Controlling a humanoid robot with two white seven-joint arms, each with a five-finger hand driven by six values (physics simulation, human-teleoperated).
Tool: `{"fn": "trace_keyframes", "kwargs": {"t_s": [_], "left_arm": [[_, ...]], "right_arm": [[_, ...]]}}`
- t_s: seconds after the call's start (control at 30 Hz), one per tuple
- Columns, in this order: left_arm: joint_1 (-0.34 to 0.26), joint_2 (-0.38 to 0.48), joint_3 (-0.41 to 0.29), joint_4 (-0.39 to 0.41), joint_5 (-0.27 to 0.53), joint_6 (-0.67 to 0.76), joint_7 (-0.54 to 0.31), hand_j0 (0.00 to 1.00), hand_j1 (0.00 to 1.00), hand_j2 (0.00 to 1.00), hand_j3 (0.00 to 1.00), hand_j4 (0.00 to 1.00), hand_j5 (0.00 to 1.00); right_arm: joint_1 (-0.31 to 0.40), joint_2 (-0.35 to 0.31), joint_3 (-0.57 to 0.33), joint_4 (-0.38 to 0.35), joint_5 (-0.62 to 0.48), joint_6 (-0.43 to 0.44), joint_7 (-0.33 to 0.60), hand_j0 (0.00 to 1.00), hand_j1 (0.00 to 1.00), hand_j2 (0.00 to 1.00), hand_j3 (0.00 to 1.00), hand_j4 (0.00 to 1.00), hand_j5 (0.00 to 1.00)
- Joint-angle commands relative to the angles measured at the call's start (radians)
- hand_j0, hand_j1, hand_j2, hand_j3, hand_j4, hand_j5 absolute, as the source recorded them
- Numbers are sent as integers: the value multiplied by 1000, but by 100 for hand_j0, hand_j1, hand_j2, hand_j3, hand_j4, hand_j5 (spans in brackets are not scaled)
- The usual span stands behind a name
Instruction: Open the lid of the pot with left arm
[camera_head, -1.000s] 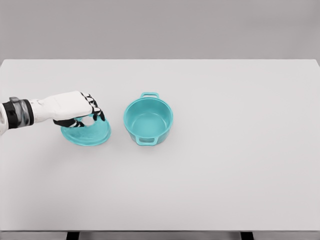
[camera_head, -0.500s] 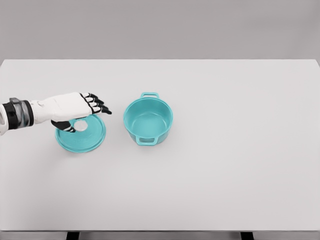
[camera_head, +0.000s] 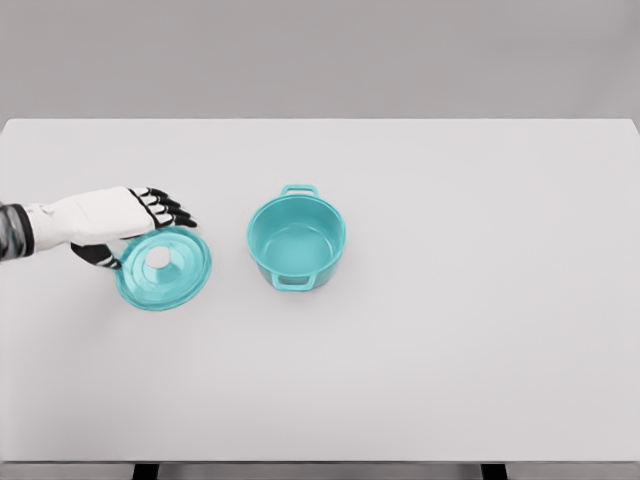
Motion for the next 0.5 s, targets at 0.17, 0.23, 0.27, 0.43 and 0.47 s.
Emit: {"fn": "trace_keyframes", "kwargs": {"t_s": [0.17, 0.23, 0.27, 0.43, 0.47], "left_arm": [[29, 14, 225, 61, 32, 3, 1, 100, 100, 100, 100, 100, 100], [31, 14, 245, 89, 54, 3, 1, 100, 100, 100, 100, 100, 100], [32, 16, 246, 90, 52, 3, 1, 100, 100, 100, 100, 100, 100], [31, 12, 245, 89, 50, 3, 1, 100, 100, 100, 100, 100, 100], [31, 12, 245, 89, 50, 3, 1, 100, 100, 100, 100, 100, 100]], "right_arm": [[0, 0, 0, 0, -1, 0, 1, 100, 100, 100, 100, 100, 100], [0, 0, 0, 0, -1, 0, -1, 100, 100, 100, 100, 100, 100], [0, 0, 0, 0, -1, -2, -1, 100, 100, 100, 100, 100, 100], [0, 0, 0, 0, -1, 0, 1, 100, 100, 100, 100, 100, 100], [0, 0, 0, 0, -1, 0, 1, 100, 100, 100, 100, 100, 100]]}}
